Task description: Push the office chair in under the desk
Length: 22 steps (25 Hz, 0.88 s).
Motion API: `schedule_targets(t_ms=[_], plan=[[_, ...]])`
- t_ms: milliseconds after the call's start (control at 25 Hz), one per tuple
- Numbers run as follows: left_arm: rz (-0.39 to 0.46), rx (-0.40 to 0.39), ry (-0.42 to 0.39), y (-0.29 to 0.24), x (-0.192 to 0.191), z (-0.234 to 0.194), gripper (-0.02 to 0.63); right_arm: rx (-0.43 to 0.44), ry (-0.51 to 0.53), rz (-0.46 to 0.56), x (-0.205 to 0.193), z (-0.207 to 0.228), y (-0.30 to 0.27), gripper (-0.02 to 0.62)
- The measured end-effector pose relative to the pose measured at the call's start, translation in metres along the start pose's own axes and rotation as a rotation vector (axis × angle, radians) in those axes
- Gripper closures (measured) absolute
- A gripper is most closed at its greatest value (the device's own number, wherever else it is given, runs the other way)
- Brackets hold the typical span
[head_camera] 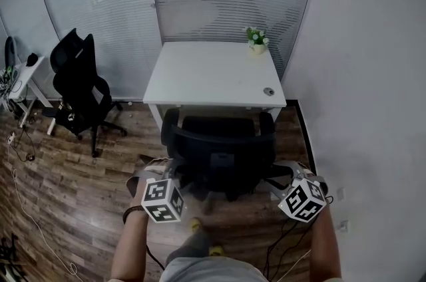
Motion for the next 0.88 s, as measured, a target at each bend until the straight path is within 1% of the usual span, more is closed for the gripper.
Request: schedule_targets(t_ms=[120,320,560,640,760,880], plan=[[0.006,0.014,0.002,0.000,-0.002,-0.002,0.440,-0.012,-0.005,0.015,0.001,0.000,-0.001,0.410],[0.016,0.088,-0.001,-0.003,-0.002,-0.003,0.414,-0.034,-0.010,0.023,0.002,0.003,-0.004,0.410],[0.043,0.142,0.014,-0.002,-0.002,-0.005,0.393,-0.102,-0.020,0.034,0.003,0.002,-0.002,0.406],[0.048,0.159,0.041,-0.001,-0.002,-0.004,0.385,-0.134,-0.023,0.039,0.002,0.001,0.000,0.403],[0.063,0.191,0.115,0.002,-0.003,-0.003,0.379,-0.196,-0.038,0.041,0.000,-0.002,0.004,0.402],[0.103,0.249,0.200,0.012,-0.003,-0.001,0.371,-0.273,-0.102,0.094,-0.001,-0.007,0.013,0.403]])
Point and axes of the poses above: the fingertips, and each gripper's own axes: y backward along the fingers, z to its right, x out of its top, the point moved 4 cm from there along y, backward along the fingers, and after that the axes turned 6 degrees about -z, right-handed, at the moved point
